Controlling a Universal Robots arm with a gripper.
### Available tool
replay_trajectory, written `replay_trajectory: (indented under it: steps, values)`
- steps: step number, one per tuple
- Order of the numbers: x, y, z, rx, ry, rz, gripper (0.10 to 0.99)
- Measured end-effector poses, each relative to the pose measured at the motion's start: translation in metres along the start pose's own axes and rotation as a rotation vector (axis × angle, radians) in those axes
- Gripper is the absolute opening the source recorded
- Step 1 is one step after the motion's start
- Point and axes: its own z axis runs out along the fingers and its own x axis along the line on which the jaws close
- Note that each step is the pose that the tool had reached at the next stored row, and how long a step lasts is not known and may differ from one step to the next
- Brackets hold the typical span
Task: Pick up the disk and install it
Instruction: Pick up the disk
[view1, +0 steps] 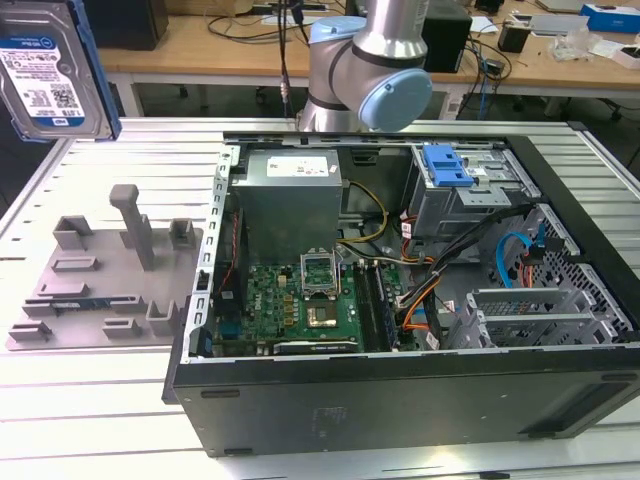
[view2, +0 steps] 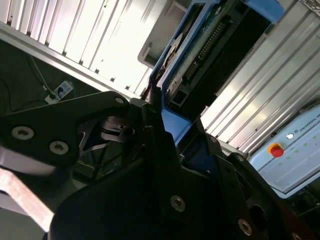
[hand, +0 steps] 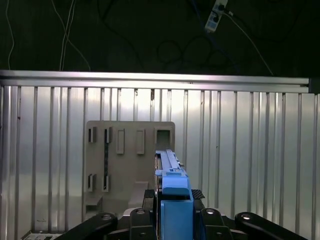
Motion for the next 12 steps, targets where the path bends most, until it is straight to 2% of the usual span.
replay_trajectory:
  steps: [4,12]
  values:
    - [0.0025,-0.0062,-0.0001,0.000,0.0000,0.000,0.369]
    - [0.0167,-0.0201,-0.0004,0.000,0.0000,0.000,0.369]
